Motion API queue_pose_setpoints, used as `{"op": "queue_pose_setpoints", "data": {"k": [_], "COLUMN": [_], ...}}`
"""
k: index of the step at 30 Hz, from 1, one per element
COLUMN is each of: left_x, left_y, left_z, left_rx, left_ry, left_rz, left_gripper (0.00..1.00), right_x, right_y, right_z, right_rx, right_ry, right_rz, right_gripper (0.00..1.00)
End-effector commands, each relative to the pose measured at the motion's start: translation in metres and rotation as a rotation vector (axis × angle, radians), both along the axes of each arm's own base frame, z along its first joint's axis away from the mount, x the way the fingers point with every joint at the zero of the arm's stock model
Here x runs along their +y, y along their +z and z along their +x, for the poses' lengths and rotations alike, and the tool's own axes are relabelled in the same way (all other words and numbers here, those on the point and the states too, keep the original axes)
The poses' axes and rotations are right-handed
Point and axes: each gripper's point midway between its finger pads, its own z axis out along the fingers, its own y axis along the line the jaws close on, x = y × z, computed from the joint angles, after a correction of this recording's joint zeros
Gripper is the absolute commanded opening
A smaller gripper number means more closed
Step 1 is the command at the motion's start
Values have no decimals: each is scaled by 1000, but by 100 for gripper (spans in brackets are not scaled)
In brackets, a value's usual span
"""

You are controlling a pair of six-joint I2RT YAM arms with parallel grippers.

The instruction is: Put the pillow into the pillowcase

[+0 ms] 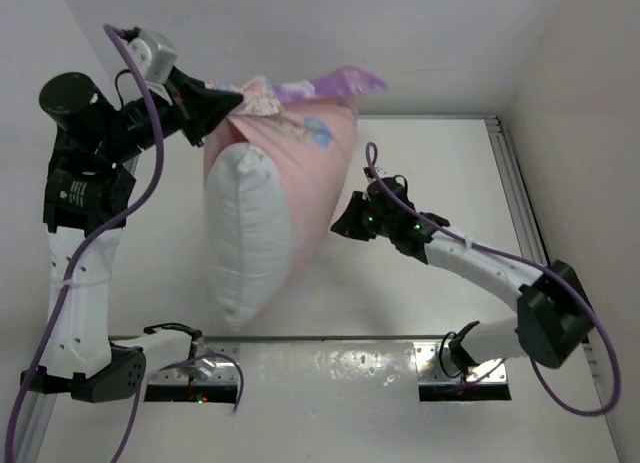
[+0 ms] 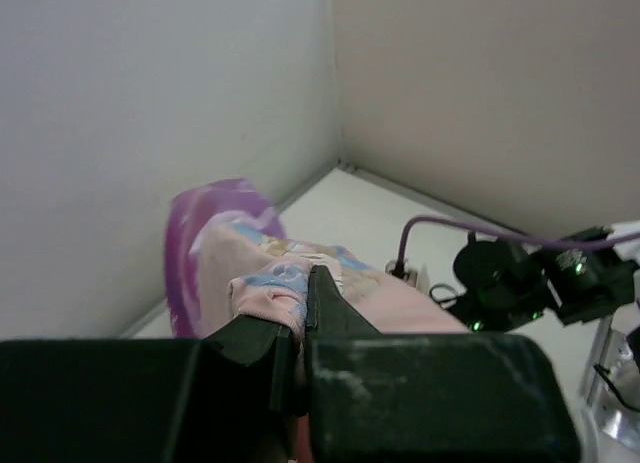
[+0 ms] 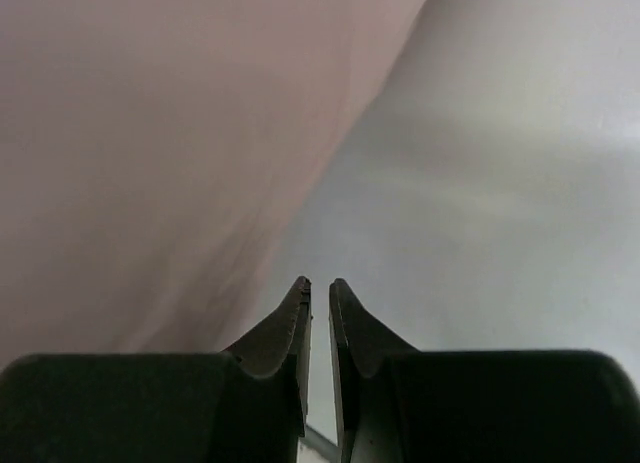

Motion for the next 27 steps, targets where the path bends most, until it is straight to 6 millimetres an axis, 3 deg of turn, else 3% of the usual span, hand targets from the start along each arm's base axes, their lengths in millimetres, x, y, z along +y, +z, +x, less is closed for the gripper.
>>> {"op": "queue_pose_setpoints", "data": {"k": [1, 4, 7, 10, 15, 16, 19, 20, 22, 24, 27], "left_x": [11, 16, 13, 7, -10, -12, -14, -12, -11, -9, -8], "left_y": [86, 96, 91, 74, 39, 40, 32, 34, 34, 35, 34], "left_z": [-16, -13, -8, 3, 14, 12, 13, 13, 11, 9, 5], "left_rx": [-252, -271, -241, -165, -71, -77, -74, -101, -113, -139, -189], "left_ry": [58, 92, 76, 46, -16, -24, -17, -6, 6, 15, 16], "left_rz": [-102, -133, -155, -184, -187, -182, -147, -125, -97, -61, 9], "left_gripper": [0, 0, 0, 0, 0, 0, 0, 0, 0, 0, 0], "right_x": [18, 23, 19, 7, 6, 6, -3, -6, -13, -19, -33], "right_y": [39, 42, 52, 60, 74, 75, 75, 76, 83, 90, 98], "right_z": [35, 28, 26, 26, 26, 26, 29, 30, 32, 37, 44], "right_rx": [-130, -145, -194, -233, -292, -297, -314, -320, -349, -360, -387], "right_ry": [-20, 1, -16, -62, -66, -59, -71, -80, -76, -74, -82], "right_rz": [38, 37, 81, 103, 103, 94, 36, 27, 9, -8, -60], "right_gripper": [12, 13, 16, 18, 24, 24, 44, 54, 64, 86, 99]}}
